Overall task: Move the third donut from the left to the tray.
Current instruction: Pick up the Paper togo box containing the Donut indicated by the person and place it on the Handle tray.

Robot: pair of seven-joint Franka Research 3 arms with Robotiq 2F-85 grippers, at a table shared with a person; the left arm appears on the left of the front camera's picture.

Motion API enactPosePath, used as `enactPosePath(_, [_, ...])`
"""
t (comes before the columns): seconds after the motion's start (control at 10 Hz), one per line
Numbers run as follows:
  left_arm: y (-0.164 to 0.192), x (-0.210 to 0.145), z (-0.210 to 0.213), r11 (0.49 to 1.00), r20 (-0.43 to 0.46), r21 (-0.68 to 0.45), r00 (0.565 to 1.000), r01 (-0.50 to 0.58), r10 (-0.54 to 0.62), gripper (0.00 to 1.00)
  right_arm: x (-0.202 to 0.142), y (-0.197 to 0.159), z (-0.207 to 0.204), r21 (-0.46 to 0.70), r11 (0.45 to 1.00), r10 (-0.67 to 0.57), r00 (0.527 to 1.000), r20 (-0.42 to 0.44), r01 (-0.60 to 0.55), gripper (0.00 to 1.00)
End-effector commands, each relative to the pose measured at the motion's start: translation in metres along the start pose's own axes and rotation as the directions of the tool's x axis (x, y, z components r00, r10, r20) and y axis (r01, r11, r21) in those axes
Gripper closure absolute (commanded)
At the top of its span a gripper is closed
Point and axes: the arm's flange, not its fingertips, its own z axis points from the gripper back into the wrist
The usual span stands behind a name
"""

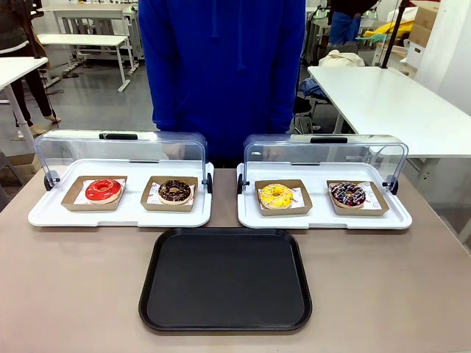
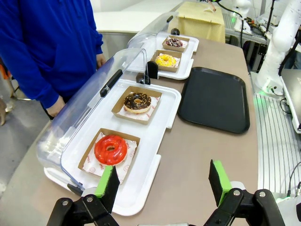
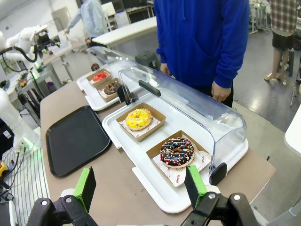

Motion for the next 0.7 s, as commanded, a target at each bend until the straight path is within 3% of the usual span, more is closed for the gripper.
enactPosePath(0.0, [-0.0016, 0.0007, 0.0013, 1.0, 0.003, -0.01, 1.0, 0.011, -0.011, 0.0, 0.0023, -0.0002, 0.0001, 0.004, 1.0, 0.013, 1.0, 0.017, -0.013, 0.0])
enactPosePath(0.6, [-0.0016, 0.0007, 0.0013, 1.0, 0.003, -0.01, 1.0, 0.011, -0.011, 0.0, 0.0023, -0.0002, 0.0001, 0.004, 1.0, 0.013, 1.0, 0.017, -0.013, 0.0])
